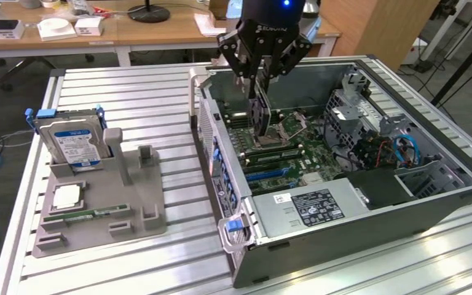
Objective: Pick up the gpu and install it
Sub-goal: 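Pick up the gpu and move the gpu toward the slot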
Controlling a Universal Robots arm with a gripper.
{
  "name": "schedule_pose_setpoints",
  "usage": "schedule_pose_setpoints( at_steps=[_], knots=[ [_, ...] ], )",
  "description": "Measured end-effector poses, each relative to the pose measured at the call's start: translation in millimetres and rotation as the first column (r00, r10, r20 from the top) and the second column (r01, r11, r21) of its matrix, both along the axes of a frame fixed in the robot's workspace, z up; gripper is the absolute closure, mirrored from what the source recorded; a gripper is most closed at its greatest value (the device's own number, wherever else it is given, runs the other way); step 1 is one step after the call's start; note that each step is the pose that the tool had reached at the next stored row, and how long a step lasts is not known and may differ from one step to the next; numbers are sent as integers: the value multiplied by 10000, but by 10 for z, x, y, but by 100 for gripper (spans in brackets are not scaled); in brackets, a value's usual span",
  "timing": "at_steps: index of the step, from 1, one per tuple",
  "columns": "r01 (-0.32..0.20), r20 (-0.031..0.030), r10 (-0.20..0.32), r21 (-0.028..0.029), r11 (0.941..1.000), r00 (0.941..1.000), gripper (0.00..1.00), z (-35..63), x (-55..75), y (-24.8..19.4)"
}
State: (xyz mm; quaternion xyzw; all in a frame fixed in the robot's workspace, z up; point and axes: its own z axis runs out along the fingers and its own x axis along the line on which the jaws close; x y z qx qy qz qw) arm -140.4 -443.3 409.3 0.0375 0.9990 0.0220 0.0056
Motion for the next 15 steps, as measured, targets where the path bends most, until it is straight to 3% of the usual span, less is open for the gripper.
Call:
schedule_pose_setpoints(
  at_steps=[15],
  knots=[
    [-1,0,1,1,10000,10000,74,0,244,0]
  ],
)
